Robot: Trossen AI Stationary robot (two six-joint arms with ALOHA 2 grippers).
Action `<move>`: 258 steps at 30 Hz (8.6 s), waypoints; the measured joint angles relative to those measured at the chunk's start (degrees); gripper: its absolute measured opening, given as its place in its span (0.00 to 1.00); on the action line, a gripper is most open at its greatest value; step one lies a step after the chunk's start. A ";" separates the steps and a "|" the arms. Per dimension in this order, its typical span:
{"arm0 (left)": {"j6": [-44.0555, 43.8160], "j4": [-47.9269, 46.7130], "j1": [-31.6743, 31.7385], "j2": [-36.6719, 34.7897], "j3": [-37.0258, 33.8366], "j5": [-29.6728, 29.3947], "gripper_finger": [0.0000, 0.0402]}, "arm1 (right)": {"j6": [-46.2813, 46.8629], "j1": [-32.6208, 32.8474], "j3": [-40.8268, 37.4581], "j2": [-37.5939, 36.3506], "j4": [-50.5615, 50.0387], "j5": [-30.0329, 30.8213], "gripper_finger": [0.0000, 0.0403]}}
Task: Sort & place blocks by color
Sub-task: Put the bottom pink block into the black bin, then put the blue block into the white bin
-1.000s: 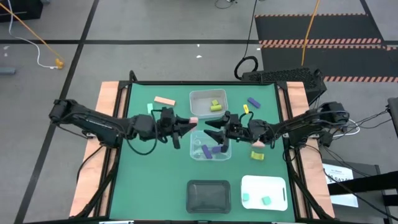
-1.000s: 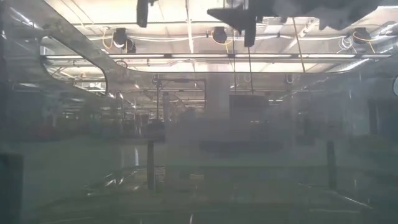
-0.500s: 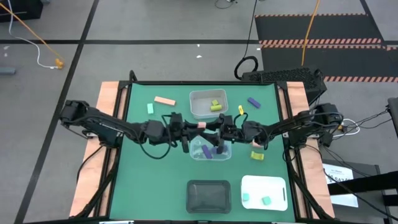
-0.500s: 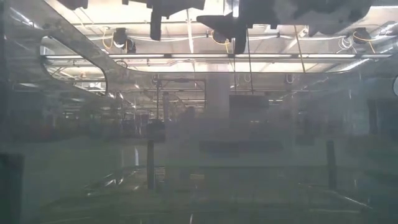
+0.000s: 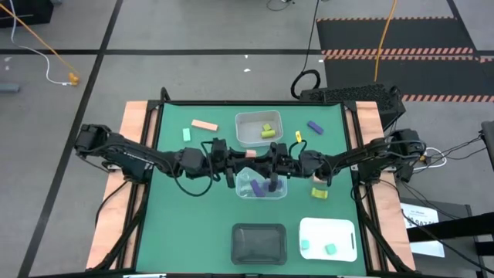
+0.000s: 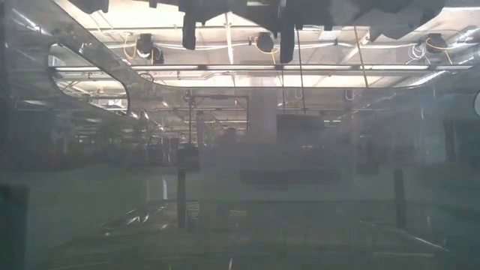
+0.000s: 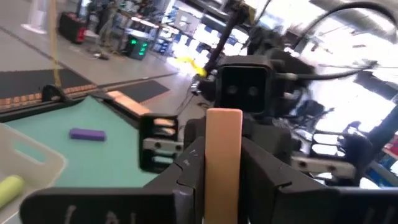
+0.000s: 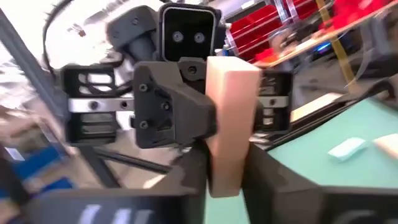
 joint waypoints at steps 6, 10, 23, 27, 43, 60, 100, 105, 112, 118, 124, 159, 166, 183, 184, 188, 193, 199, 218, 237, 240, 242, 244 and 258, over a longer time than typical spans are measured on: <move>-0.19 0.33 0.14 -0.02 -0.01 -0.02 0.20 | 5.00 -0.09 0.04 -0.69 -1.38 -7.36 0.10; -0.53 -0.43 0.12 0.20 -0.01 0.08 0.20 | 7.71 0.21 0.23 -3.17 -8.39 -10.17 0.10; -7.65 -2.26 0.21 0.35 0.04 8.11 0.21 | 15.27 0.20 0.30 -13.24 -29.42 -20.97 0.10; -11.35 -3.37 -0.06 -0.23 -0.10 10.33 0.21 | 15.65 0.58 -0.14 -15.86 -37.21 -24.56 0.10; -11.17 -15.85 0.83 -1.21 -0.03 12.42 0.21 | 28.83 16.22 -0.04 -16.14 -42.05 -17.36 0.10; -10.14 -15.50 -1.37 -1.20 -0.04 17.11 0.21 | 41.25 31.33 7.26 4.82 -24.81 -1.18 0.10; -7.48 -43.58 22.82 -1.16 -0.04 11.85 0.21 | 15.03 16.61 12.70 -23.28 -75.88 -8.78 0.47; -8.10 -48.44 30.55 -1.16 -0.04 11.87 0.21 | 9.47 11.24 12.68 -27.61 -85.22 -8.50 0.47; -10.73 -57.47 40.52 -1.16 -0.04 11.82 0.19 | 1.53 -0.76 12.66 -30.35 -89.78 -8.02 0.47; -11.17 -70.74 47.99 -1.11 1.47 11.43 0.12 | -0.74 -13.09 12.66 -30.96 -87.51 -7.07 0.47; -6.41 -78.16 53.07 -1.11 3.32 11.30 0.10 | -0.65 -21.84 12.63 -30.42 -87.67 -7.26 0.47; -30.69 -75.30 50.89 -1.07 -4.88 4.86 0.57 | -8.06 -34.68 12.66 -30.12 -85.90 -7.28 0.47; -34.40 -73.90 49.60 -1.07 -7.85 3.91 0.57 | -8.29 -34.69 12.66 -30.12 -85.90 -7.26 0.47; -33.02 -67.66 47.11 0.08 -9.39 2.32 0.57 | -12.57 -34.67 12.66 -30.12 -82.44 -7.23 0.47; -33.00 -67.68 46.96 0.53 -9.39 2.32 0.56 | -12.57 -34.67 12.65 -30.12 -82.44 -7.24 0.47; -33.01 -67.11 45.78 3.36 -9.21 1.74 0.50 | -12.57 -34.67 12.64 -30.12 -82.46 -7.26 0.47; -33.29 -66.28 43.91 4.88 -9.12 1.36 0.28 | -12.57 -34.67 12.66 -30.12 -82.47 -7.26 0.47; -32.70 -65.79 42.51 2.67 -9.01 2.39 0.14 | -12.57 -34.64 12.66 -30.12 -82.44 -7.09 0.47; -12.86 -33.04 34.61 -11.78 -3.07 7.77 0.14 | 5.80 -34.51 3.03 -29.77 -53.75 -9.93 0.47; -18.83 -8.90 20.49 -5.46 -3.11 12.02 0.14 | 19.04 -31.45 0.00 -10.52 -15.79 -25.50 0.64; -20.18 -8.94 19.59 -4.91 -3.14 12.05 0.14 | 21.64 -31.16 0.00 -8.55 -12.59 -27.21 0.64; -21.06 -8.16 19.26 -3.39 -2.30 12.00 0.14 | 23.08 -30.39 0.04 -7.28 -12.50 -27.43 0.64; -22.55 -8.58 19.12 -2.24 -1.94 12.04 0.14 | 23.48 -29.20 0.09 -5.97 -12.33 -27.42 0.64; -22.97 -7.74 18.85 3.44 2.89 13.51 0.14 | 23.50 -25.86 0.87 -2.82 -8.64 -26.85 0.50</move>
